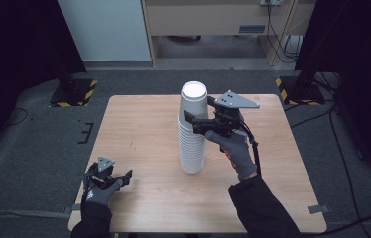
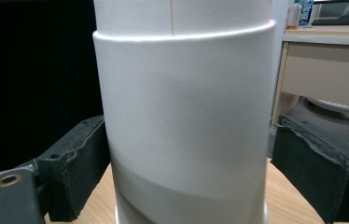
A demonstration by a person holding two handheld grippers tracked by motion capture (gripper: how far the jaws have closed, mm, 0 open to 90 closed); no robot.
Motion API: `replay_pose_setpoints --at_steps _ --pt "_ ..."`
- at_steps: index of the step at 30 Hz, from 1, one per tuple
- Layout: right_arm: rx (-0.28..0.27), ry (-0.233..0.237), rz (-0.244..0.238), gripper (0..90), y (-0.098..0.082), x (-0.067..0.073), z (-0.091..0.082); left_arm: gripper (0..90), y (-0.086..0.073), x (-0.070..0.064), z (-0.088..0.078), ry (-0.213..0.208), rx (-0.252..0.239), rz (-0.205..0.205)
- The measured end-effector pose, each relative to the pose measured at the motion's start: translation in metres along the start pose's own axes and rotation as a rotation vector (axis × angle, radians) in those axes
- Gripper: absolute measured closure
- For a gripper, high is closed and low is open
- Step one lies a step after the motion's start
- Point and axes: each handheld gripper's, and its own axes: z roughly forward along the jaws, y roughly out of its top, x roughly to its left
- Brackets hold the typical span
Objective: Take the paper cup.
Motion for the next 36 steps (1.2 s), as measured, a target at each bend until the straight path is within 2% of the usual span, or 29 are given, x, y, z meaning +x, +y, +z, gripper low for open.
replay_pose_setpoints --at_steps 10,22,25,36 --pt "0.017 -0.024 -0.013 12.4 -0.003 0.005 0.015 14.6 0.000 0.000 0.000 -0.001 -0.002 0.000" --pt "0.021 -0.035 -0.011 14.6 -0.001 0.006 0.014 14.6 0.000 0.000 0.000 -0.002 0.001 0.003" --pt "-0.016 -0.025 0.004 15.1 0.006 0.006 0.010 14.5 0.000 0.000 0.000 0.001 -0.001 0.000" --pt "-0.058 -0.016 0.008 15.1 0.022 0.008 0.004 14.5 0.000 0.000 0.000 -0.001 -0.003 0.000"
